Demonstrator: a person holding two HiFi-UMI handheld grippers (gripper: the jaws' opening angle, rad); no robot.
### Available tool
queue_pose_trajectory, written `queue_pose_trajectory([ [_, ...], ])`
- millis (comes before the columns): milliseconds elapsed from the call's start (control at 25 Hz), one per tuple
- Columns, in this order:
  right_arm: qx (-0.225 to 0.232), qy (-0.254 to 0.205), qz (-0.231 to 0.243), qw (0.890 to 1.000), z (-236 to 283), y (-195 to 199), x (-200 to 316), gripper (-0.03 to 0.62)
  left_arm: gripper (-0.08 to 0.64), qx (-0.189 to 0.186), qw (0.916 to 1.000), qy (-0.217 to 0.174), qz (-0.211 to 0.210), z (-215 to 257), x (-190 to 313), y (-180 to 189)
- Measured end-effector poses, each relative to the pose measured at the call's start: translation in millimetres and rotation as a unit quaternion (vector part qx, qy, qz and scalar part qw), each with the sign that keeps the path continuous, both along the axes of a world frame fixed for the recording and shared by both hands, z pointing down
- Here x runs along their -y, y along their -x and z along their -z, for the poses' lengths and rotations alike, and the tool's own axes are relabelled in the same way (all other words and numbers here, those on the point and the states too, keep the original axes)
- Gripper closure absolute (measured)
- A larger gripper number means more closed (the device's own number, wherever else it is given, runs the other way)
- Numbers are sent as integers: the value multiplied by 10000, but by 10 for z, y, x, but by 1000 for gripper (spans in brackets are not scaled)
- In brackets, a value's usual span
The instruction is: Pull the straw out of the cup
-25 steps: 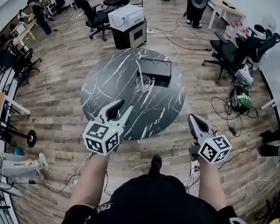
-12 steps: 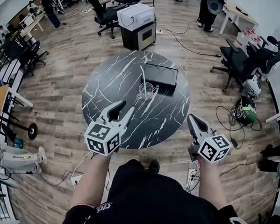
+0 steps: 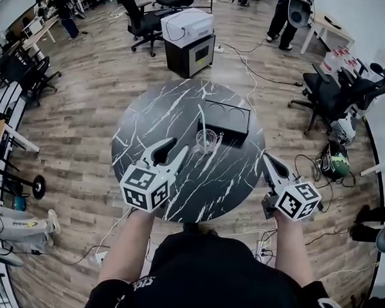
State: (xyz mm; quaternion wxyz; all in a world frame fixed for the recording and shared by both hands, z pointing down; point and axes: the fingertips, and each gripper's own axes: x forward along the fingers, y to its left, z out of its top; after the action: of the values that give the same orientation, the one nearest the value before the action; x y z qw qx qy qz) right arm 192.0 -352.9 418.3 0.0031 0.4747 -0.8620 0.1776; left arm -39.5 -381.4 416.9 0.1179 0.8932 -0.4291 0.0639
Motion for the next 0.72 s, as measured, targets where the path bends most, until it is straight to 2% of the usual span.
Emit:
queue_pose_trajectory([
  [240,-97,71,-39,9999,-40,184,244,586,422,113,9995,114,-256,-128,272,44],
  [440,-76,325,91,9994,-261,236,439,586,422,158,9989,332,-294,-316,493,-36],
  [720,21,578,326,9978,-643,193,994,586,422,385,9972,585,-248,-577,880,-265],
])
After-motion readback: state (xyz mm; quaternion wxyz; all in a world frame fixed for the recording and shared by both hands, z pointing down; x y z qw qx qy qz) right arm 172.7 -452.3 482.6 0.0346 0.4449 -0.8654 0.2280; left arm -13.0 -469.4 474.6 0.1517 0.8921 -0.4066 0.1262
